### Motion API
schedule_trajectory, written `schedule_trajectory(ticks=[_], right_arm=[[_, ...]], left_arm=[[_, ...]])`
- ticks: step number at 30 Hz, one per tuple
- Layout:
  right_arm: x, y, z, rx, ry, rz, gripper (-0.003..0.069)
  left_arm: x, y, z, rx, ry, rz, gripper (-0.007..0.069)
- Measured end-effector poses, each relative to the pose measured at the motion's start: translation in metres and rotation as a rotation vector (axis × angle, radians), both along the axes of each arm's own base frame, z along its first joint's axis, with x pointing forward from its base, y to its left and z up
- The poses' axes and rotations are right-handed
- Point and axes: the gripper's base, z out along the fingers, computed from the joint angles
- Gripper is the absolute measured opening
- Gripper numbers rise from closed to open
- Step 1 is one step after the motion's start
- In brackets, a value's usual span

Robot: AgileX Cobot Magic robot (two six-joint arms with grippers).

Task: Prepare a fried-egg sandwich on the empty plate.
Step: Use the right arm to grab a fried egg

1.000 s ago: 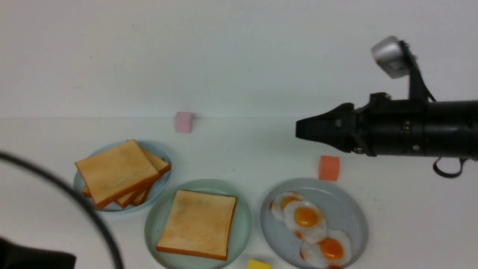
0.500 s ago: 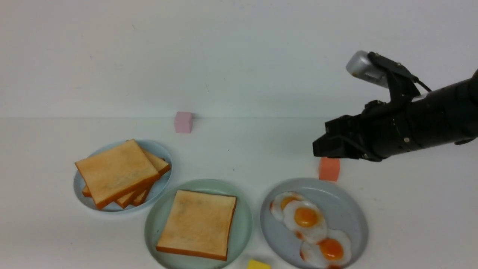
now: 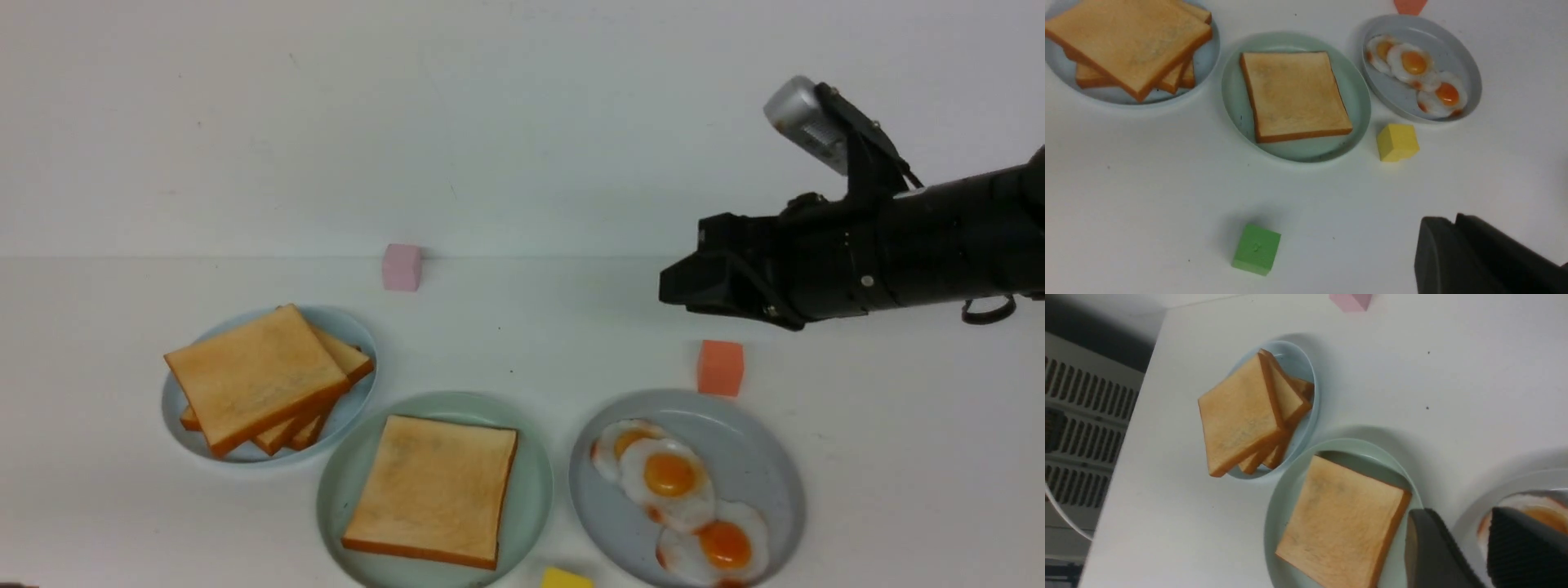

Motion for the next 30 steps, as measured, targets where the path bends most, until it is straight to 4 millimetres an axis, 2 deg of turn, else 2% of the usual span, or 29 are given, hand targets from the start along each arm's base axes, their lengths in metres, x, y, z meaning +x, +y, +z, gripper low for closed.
schedule_trajectory(ticks=[6, 16, 19, 25, 30], right_arm=[[0.001, 0.008, -0.008, 0.055, 0.033, 0.077, 0.0241], [-0.012, 0.013, -0.013, 0.003, 0.065, 0.265, 0.0246], [-0.017, 0.009, -0.021, -0.103, 0.097, 0.32, 0.028], [-0.016, -0.005, -0.034, -0.309, 0.137, 0.315, 0.0381], [-0.004, -0.011, -0.05, -0.452, 0.172, 0.325, 0.0416]], left_arm=[[0.002, 0.006, -0.002, 0.064, -0.001, 0.048, 0.0064], [-0.004, 0.009, -0.011, 0.073, 0.127, 0.085, 0.0069], [-0.003, 0.009, -0.01, 0.067, 0.117, 0.088, 0.0069], [-0.002, 0.005, -0.006, 0.011, 0.085, 0.073, 0.0073], [-0.004, 0.004, -0.008, 0.036, 0.101, 0.039, 0.0078]])
